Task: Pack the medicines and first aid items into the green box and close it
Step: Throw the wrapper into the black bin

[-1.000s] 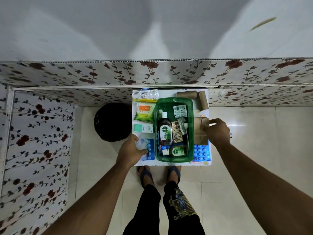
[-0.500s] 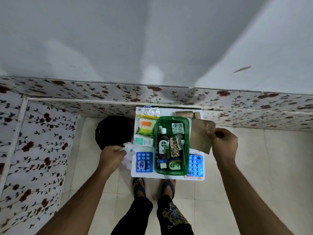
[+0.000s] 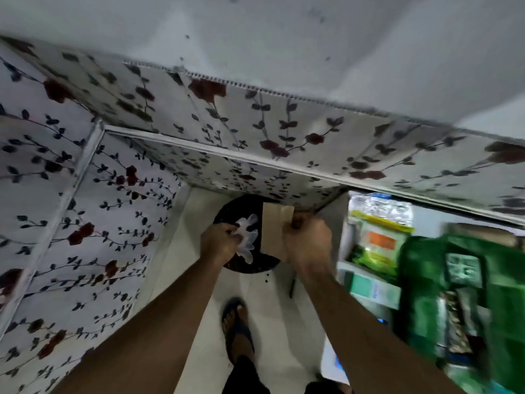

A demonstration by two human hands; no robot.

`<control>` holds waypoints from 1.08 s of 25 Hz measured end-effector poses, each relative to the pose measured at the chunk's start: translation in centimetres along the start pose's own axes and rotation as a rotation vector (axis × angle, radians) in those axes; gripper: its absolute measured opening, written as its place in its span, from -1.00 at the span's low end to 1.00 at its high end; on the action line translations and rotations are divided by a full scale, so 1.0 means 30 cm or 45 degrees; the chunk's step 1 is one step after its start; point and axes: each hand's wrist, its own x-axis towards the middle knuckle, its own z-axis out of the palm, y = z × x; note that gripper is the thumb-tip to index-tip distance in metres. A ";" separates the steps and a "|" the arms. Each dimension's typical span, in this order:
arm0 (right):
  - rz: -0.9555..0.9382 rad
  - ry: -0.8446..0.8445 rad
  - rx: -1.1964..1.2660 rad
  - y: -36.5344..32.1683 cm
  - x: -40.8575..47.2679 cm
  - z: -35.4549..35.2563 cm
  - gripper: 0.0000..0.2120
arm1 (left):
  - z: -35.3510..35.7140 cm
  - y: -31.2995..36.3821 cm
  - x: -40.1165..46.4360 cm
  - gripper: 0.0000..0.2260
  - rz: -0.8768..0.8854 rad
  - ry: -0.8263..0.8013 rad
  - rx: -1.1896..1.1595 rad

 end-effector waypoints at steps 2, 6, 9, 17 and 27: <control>0.082 -0.059 -0.082 0.050 0.096 0.193 -0.69 | 0.057 -0.088 0.138 -0.69 -0.062 -0.011 -0.050; 0.120 -0.140 -0.202 0.169 0.207 0.466 -0.63 | 0.157 -0.215 0.308 -0.74 -0.108 -0.028 0.003; 0.113 -0.160 -0.246 0.223 0.252 0.576 -0.63 | 0.209 -0.269 0.379 -0.69 -0.171 -0.153 -0.060; 0.162 -0.243 -0.173 0.127 0.101 0.405 -0.70 | 0.058 -0.251 0.204 -0.90 -0.198 -0.212 -0.220; -0.066 -0.019 0.152 -0.046 -0.324 -0.450 -0.77 | -0.096 0.302 -0.498 -0.89 0.012 -0.209 -0.336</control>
